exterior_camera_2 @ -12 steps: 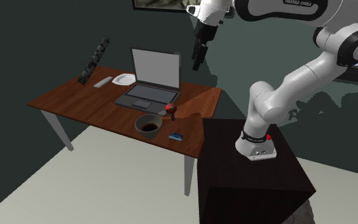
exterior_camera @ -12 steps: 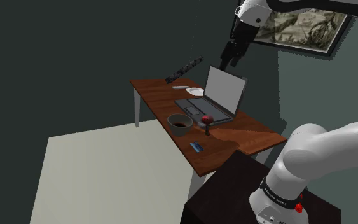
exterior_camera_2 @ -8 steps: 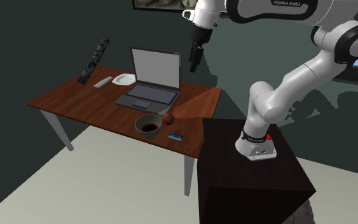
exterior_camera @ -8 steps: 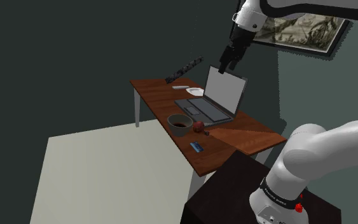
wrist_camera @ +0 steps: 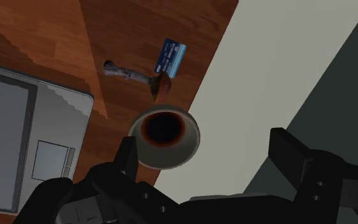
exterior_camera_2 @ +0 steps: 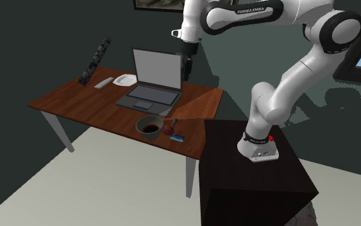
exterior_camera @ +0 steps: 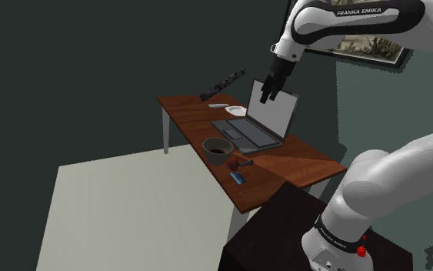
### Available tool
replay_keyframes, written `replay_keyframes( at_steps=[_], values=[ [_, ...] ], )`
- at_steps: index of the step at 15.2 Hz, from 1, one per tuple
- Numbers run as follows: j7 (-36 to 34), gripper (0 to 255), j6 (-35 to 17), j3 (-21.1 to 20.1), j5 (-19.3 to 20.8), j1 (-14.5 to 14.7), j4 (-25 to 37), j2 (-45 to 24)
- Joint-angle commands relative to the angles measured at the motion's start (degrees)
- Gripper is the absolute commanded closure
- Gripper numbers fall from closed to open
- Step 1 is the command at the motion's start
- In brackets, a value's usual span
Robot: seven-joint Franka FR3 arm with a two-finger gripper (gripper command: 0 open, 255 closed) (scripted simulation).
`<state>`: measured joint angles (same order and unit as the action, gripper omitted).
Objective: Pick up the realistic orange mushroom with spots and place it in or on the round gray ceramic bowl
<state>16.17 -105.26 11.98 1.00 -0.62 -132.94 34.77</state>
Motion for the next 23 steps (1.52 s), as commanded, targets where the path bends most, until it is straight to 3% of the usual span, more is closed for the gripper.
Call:
replay_keyframes(
  at_steps=[1, 7, 13, 21, 23],
  values=[
    [3.4, 0, -1.2, 2.7, -0.8, 0.3, 0.6, -3.5],
    [13.9, 0, -4.5, 10.3, -5.0, 1.5, 3.1, -15.5],
    [25.9, 0, -5.7, 15.9, -12.3, 2.0, 8.2, -30.2],
    [40.7, 0, -3.0, 16.8, -23.6, -2.1, 18.8, -51.9],
    [41.7, 0, -3.3, 16.3, -24.5, -2.7, 19.3, -53.8]
  ],
)
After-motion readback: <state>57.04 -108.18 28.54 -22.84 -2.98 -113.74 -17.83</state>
